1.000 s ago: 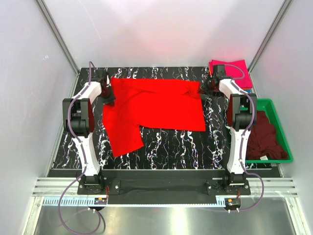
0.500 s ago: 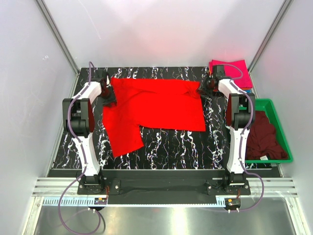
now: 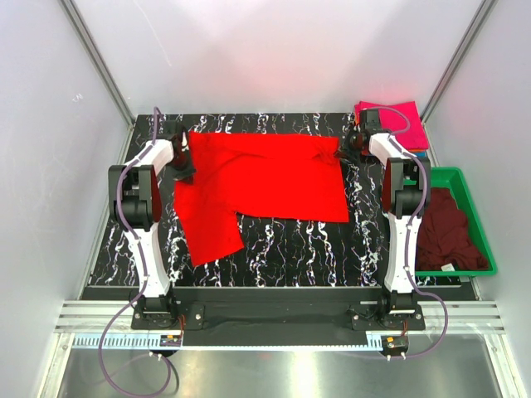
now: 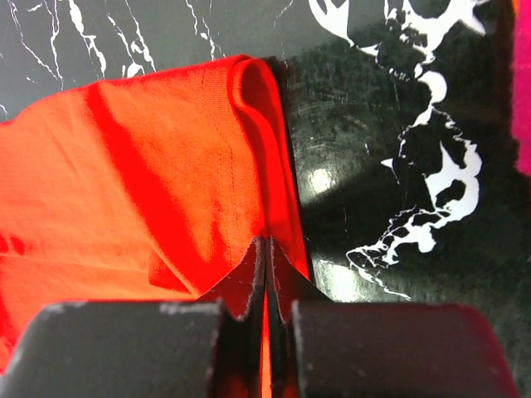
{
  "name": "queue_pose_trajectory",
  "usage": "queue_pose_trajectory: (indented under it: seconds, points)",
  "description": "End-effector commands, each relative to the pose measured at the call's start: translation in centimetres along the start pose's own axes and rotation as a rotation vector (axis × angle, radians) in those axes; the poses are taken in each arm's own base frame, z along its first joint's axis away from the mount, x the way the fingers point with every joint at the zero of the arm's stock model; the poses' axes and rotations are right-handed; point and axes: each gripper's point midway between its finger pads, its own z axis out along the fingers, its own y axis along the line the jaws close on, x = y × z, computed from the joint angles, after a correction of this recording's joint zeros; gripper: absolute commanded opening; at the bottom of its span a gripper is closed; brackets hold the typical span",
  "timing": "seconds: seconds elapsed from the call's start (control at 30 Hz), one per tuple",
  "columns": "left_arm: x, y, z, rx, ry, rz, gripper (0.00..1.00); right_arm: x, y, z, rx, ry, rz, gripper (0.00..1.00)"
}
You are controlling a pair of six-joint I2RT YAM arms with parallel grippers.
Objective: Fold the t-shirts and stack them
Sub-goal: Fold the tshirt
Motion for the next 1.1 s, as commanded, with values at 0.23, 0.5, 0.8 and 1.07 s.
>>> queue_pose_trajectory:
  seconds: [0.23,0.5,0.8,1.07]
  points:
    - [-0.4,1.7,0.3,-0.1,-0.013,0.023,0.0,-4.4,-0.4,-1.3,0.031,-0.112,-0.078,0.0]
    - [-1.5,2.3,-0.8,-0.145,-0.046,0.02,0.0,-4.8,0.0,-0.7,0.003,-0.109,-0.104,0.0]
    - [-3.1,1.7,-2.4,-0.122,-0.101,0.018,0.0,-4.1,1.3,-0.8,-0.058,-0.058,-0.075,0.27]
    - [-4.1,1.1,-4.4,-0.108,-0.123,0.017,0.0,-3.1,1.4,-4.5,-0.021,-0.064,-0.02,0.39]
